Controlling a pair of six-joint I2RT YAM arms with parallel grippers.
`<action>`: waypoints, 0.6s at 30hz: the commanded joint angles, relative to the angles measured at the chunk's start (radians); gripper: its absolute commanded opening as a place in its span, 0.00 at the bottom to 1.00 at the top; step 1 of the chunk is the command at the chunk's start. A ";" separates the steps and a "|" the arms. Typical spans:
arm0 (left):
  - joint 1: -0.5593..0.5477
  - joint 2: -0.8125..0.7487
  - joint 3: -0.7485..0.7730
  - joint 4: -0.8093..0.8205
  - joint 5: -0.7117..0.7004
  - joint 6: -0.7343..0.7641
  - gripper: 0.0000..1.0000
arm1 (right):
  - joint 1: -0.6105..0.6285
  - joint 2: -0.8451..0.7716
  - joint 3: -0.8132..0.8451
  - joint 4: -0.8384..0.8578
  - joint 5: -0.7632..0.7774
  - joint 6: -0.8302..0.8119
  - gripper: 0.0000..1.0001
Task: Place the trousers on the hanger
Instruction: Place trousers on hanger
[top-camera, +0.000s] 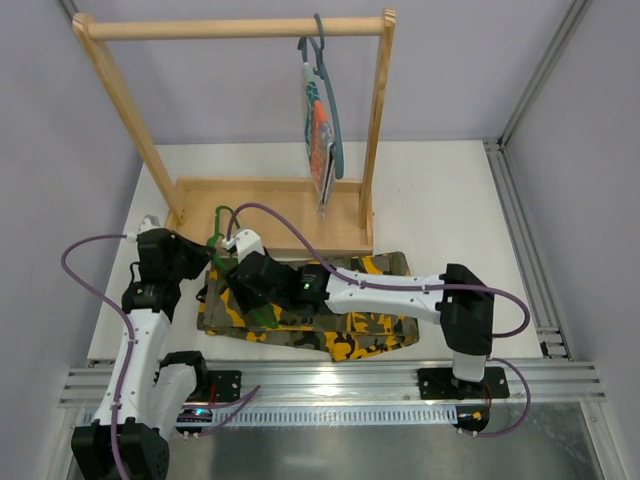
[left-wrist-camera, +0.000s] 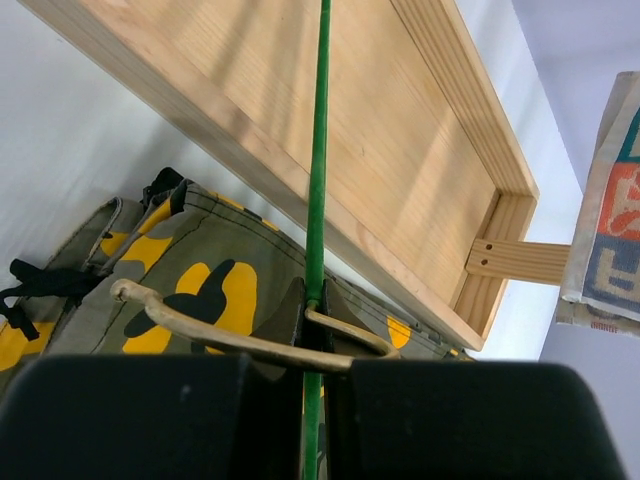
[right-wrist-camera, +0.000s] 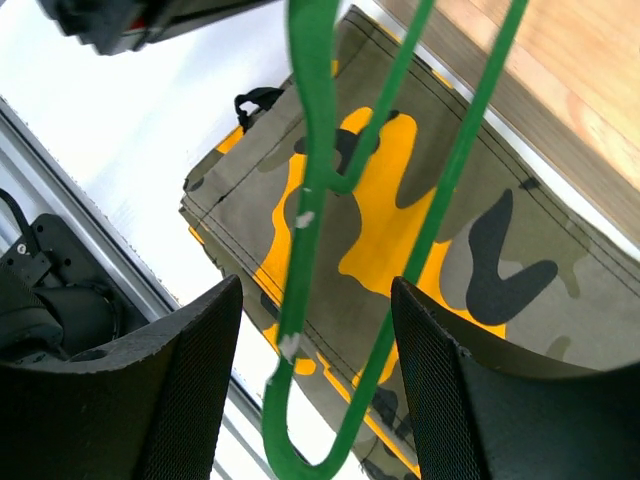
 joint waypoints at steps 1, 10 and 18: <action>-0.006 -0.012 0.024 -0.014 -0.025 0.024 0.00 | 0.025 0.043 0.094 -0.028 0.073 -0.107 0.64; -0.016 0.007 0.023 -0.015 -0.012 0.018 0.00 | 0.077 0.209 0.267 -0.135 0.293 -0.150 0.58; -0.032 0.013 0.017 -0.027 -0.015 0.020 0.00 | 0.099 0.333 0.419 -0.201 0.482 -0.223 0.44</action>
